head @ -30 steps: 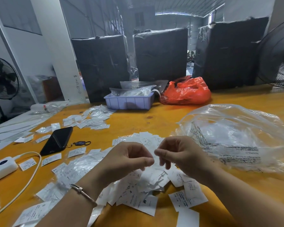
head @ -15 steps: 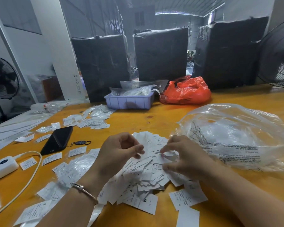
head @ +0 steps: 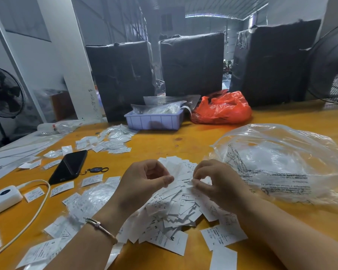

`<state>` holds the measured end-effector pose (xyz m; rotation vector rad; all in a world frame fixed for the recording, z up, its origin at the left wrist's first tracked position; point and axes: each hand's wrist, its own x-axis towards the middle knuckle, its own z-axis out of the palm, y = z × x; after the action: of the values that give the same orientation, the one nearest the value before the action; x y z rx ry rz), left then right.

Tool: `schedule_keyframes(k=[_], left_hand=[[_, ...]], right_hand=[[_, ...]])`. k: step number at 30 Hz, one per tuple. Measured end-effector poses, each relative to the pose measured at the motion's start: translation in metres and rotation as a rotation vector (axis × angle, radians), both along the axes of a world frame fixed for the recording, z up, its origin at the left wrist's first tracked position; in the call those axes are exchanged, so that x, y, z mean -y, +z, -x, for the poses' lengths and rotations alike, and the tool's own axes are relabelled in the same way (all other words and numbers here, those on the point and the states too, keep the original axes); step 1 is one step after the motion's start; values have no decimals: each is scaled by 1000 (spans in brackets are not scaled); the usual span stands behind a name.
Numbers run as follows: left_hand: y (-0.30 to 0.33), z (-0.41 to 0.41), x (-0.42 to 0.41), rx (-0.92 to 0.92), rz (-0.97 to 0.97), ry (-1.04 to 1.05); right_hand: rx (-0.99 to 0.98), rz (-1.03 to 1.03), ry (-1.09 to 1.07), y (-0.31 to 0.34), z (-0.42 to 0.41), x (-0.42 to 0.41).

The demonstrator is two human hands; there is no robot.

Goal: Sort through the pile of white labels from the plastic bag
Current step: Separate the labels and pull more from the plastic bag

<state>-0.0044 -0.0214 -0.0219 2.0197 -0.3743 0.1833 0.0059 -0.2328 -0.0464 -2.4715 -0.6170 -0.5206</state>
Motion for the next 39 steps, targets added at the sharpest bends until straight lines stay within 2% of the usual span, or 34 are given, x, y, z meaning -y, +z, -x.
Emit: schedule_keyframes(k=[5,8,10,15,21,24,29,39], left_hand=[[2,0,0,-32,18,-4],[3,1,0,-46,41,-10],[4,2,0,-45,51,-15],[4,4,1,-69,70,-37],[5,5,2,-53,92,-80],[4,6,4,-35,113,-108],[4,7,3,11,128,-157],[4,7,5,17,138,-160]], right_hand=[[-347,-829,34,14,3,4],[-525,-1116,137,20,5,6],[-568,-1202,192,22,6,5],[-480,-1097,196,24,11,4],[-211,-1061,228,36,21,0],[-113,-961,255,40,26,-3],[-49,-806,264,38,28,-6],[27,-694,218,35,25,-5]])
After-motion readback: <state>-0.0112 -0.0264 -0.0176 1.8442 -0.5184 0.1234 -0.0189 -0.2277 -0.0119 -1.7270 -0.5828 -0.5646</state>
